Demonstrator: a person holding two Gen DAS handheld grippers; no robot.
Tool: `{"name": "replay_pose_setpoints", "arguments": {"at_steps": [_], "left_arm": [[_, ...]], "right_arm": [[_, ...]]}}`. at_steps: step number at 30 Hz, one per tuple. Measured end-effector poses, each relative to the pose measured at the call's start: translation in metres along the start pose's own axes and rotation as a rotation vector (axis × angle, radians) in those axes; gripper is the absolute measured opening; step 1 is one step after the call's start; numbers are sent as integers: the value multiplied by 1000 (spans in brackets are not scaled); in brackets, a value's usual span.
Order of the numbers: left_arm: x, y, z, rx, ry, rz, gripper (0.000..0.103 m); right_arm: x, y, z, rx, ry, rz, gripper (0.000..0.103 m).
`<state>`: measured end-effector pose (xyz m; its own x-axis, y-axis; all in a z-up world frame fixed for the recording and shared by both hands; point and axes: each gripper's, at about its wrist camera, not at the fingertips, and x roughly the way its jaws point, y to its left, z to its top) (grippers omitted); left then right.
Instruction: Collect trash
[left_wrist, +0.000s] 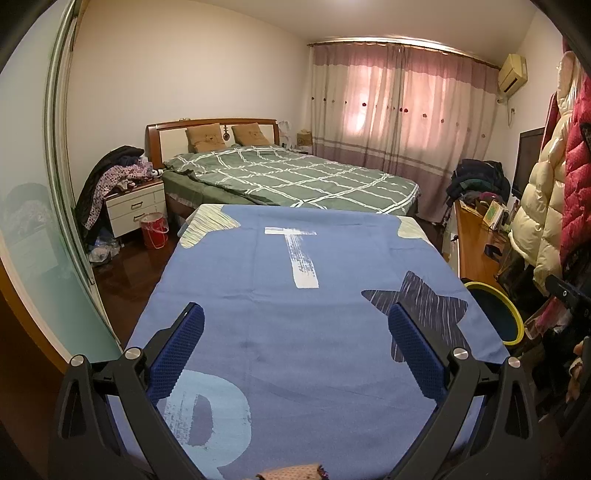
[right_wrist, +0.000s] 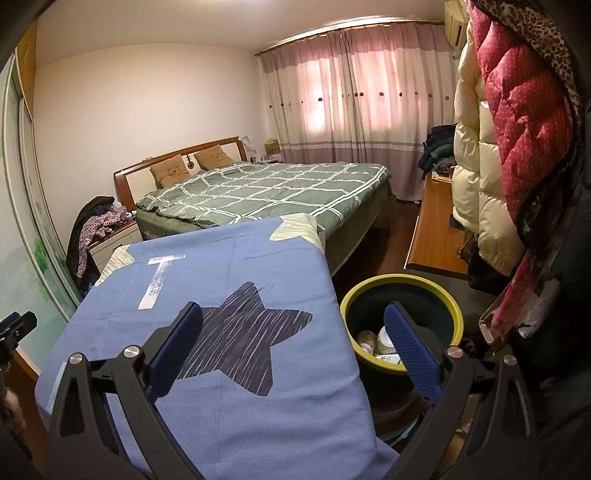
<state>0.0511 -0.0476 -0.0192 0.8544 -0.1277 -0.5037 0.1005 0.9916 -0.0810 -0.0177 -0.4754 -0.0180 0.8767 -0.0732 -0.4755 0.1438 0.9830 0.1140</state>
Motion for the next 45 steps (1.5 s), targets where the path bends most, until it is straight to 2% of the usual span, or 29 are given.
{"name": "replay_pose_setpoints", "arguments": {"at_steps": [15,45], "left_arm": [[3,-5,-3,-13,18,-20,98],[2,-12,-2,18,4,0,98]], "right_arm": [[1,-1,-2,2,3,4,94],[7,1,-3,3,24,15,94]]}}
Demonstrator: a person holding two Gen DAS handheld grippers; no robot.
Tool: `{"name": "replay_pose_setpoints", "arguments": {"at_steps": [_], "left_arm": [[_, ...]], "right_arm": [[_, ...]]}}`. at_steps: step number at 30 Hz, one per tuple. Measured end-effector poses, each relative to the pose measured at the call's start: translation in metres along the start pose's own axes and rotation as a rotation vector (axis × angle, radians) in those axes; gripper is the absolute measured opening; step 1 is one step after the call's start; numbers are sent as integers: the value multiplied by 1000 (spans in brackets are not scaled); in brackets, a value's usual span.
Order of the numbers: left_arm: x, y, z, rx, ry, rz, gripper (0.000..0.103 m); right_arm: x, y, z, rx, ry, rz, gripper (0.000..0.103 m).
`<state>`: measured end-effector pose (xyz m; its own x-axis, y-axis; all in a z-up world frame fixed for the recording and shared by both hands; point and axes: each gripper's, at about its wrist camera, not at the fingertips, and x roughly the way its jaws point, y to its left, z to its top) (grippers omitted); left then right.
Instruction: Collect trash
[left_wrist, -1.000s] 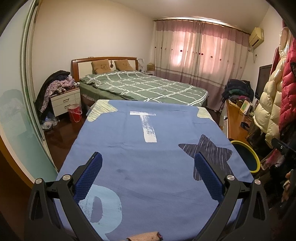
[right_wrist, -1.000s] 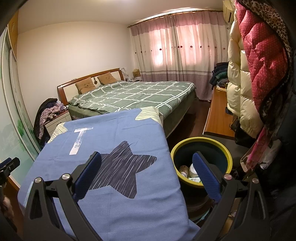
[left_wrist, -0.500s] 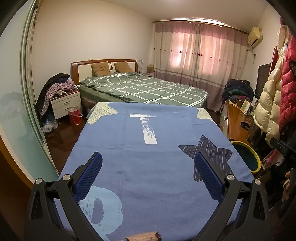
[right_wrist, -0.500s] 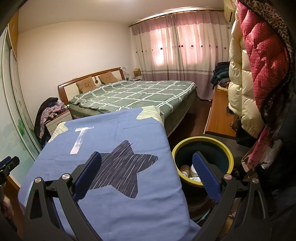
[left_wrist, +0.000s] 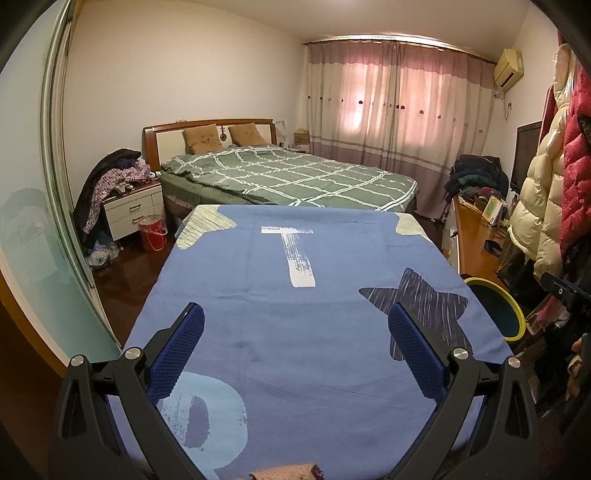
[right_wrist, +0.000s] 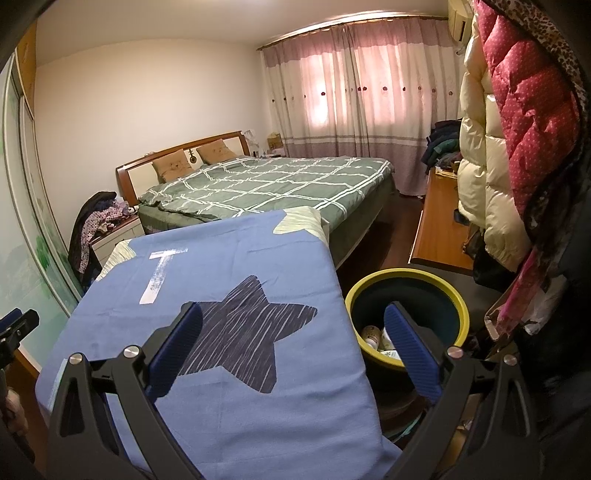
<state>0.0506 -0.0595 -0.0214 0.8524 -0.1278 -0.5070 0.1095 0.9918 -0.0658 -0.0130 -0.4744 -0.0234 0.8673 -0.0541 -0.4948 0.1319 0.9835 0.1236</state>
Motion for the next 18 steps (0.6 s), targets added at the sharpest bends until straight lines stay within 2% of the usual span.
{"name": "replay_pose_setpoints", "arguments": {"at_steps": [12,15,18], "left_arm": [[18,2,-1,-21,45,-31,98],[32,2,4,-3,43,-11,98],[76,11,14,-12,98,14,98]], "right_arm": [[11,0,2,-1,24,3,94],[24,4,8,-16,37,16,96],[49,11,18,-38,66,25,96]]}}
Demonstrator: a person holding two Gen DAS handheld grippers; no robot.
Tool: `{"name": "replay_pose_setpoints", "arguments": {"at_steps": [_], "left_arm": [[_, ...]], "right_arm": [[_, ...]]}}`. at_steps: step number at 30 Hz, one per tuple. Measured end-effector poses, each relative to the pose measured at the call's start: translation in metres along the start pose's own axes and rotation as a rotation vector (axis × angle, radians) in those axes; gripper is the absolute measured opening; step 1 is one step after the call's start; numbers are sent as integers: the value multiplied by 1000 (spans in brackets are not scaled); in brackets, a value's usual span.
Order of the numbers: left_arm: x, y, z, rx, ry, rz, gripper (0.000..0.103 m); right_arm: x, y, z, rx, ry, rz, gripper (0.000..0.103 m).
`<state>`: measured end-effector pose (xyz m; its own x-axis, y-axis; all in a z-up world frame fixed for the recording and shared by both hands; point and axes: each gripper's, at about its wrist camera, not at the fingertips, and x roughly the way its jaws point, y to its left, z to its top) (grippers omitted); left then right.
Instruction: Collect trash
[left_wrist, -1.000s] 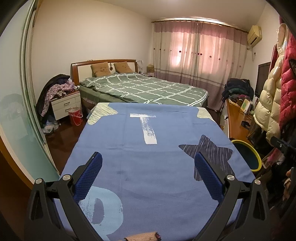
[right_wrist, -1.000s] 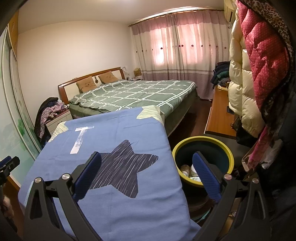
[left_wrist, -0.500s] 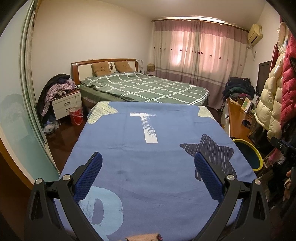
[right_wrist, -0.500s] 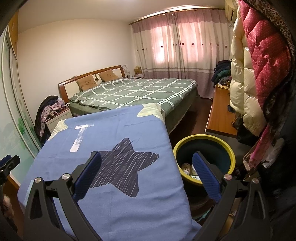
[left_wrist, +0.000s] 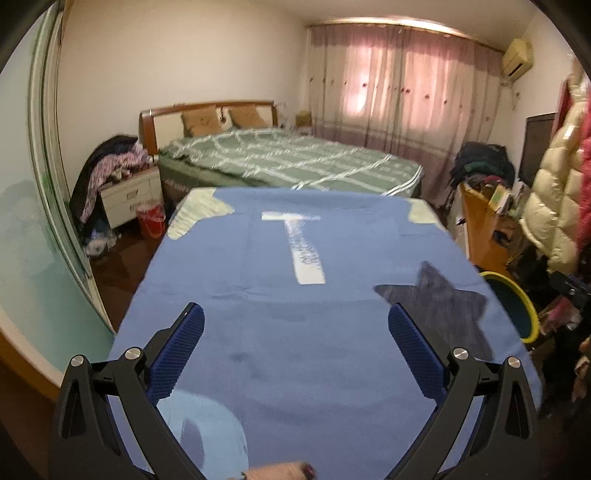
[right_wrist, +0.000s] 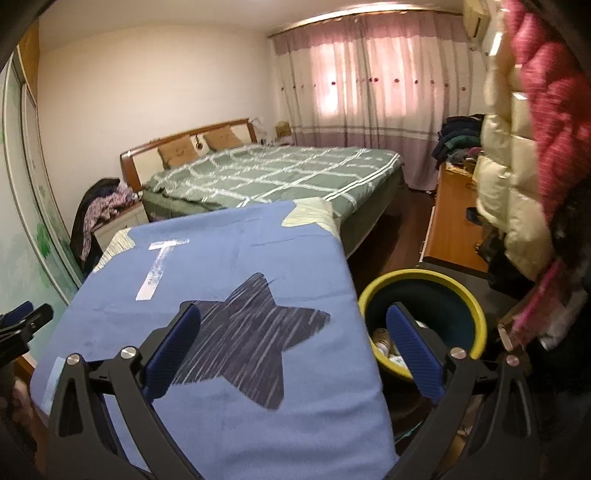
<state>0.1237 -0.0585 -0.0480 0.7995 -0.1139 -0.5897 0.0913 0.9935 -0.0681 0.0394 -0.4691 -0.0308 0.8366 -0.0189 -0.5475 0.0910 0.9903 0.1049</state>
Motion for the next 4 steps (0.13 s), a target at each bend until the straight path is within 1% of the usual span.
{"name": "replay_pose_setpoints", "arguments": {"at_steps": [2,4], "left_arm": [[28,6,8,-13,29,22,98],[61,15,17,-13,63,50,98]], "right_arm": [[23,7,8,-8,20,27,96],[58,18,15,-14,52,20,96]]}}
